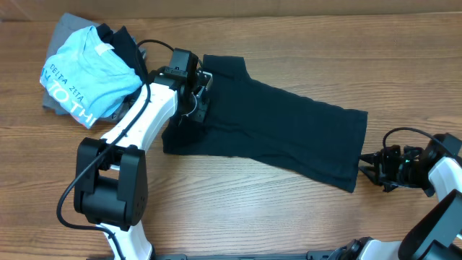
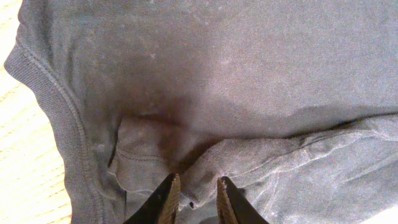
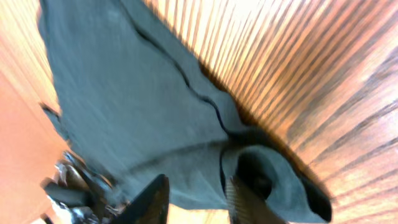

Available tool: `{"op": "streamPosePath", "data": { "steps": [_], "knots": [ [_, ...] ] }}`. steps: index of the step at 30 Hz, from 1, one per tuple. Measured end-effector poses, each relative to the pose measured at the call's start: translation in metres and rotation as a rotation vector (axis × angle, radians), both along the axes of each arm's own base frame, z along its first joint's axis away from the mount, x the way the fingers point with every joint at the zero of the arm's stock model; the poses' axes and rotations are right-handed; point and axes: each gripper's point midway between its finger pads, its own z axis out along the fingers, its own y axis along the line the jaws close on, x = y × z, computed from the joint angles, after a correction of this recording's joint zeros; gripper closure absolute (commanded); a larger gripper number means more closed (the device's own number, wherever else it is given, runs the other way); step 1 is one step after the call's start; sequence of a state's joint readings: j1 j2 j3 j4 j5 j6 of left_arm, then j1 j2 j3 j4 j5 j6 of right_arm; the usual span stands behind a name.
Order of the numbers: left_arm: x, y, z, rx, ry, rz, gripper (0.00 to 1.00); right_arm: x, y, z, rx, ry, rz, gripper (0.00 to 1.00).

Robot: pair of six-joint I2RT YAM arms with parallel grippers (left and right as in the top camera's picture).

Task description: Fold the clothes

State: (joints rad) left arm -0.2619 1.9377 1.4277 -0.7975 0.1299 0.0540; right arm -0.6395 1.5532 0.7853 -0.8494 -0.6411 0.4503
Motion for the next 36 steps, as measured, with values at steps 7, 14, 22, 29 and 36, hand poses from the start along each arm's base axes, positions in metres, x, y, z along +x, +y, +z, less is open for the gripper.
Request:
{"op": "streamPosePath", "data": {
  "steps": [7, 14, 22, 29, 36],
  "knots": [
    [0.0, 0.0, 0.0, 0.0, 0.0, 0.0, 0.74, -0.021, 0.023, -0.008, -0.062, 0.057, 0.212, 0.52],
    [0.0, 0.0, 0.0, 0.0, 0.0, 0.0, 0.73, -0.008, 0.028, -0.017, -0.168, 0.016, 0.312, 0.96],
    [0.0, 0.0, 0.0, 0.0, 0.0, 0.0, 0.73, 0.015, 0.038, 0.003, 0.016, -0.089, 0.162, 0.96],
    [0.0, 0.0, 0.0, 0.0, 0.0, 0.0, 0.73, 0.029, 0.004, 0.017, 0.107, -0.138, -0.071, 0.59],
    [0.0, 0.0, 0.0, 0.0, 0.0, 0.0, 0.69, 0.013, -0.009, 0.004, 0.025, -0.078, -0.058, 0.6]
  ]
}}
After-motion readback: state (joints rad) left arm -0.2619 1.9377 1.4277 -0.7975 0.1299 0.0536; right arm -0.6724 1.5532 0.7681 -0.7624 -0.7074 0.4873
